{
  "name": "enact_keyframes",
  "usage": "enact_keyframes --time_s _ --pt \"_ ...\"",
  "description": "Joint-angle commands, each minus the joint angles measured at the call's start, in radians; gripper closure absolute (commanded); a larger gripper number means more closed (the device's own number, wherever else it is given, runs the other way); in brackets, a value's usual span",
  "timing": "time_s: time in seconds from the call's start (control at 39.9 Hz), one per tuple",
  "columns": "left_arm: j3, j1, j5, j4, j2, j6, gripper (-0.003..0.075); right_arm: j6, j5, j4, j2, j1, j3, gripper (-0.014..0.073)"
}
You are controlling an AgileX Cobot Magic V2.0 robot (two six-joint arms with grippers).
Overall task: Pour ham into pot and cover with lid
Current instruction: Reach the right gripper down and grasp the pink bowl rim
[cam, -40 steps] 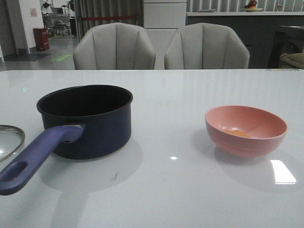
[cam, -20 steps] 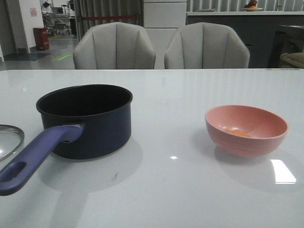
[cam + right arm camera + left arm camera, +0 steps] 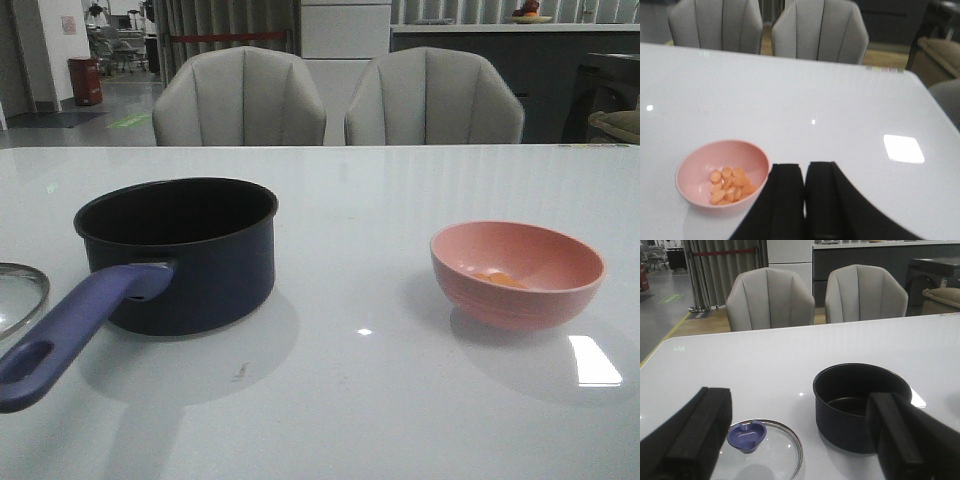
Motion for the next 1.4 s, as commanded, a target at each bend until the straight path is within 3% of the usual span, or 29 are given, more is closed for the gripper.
enact_keyframes --time_s 0.0,0.3,0.5,0.6,0.78,0.95,1.38 --pt "-0.019 -0.007 -0.085 -0.006 0.007 -0.001 0.0138 -0.006 -0.038 -0.002 0.078 -0.007 -0.041 0.0425" --pt "-0.019 -0.007 -0.087 -0.006 0.007 -0.001 0.0138 0.000 -0.081 0.054 0.303 -0.007 -0.094 0.0402" --pt "-0.019 -0.007 -0.083 -0.006 0.007 -0.001 0.0137 0.000 -0.037 0.162 0.517 -0.007 -0.219 0.0190" --pt "-0.019 -0.007 -0.081 -0.006 0.007 -0.001 0.0138 0.000 -0.009 0.202 0.649 -0.007 -0.282 0.0133" --pt "-0.019 -0.007 -0.073 -0.006 0.007 -0.001 0.0137 0.000 0.021 0.257 0.877 -0.007 -0.389 0.0130" --pt "-0.019 -0.007 -0.071 -0.006 0.007 -0.001 0.0137 0.000 0.173 0.295 1.098 -0.007 -0.558 0.0130" --pt "-0.019 -0.007 -0.065 -0.006 0.007 -0.001 0.0137 -0.012 0.233 0.301 1.366 -0.015 -0.735 0.0130"
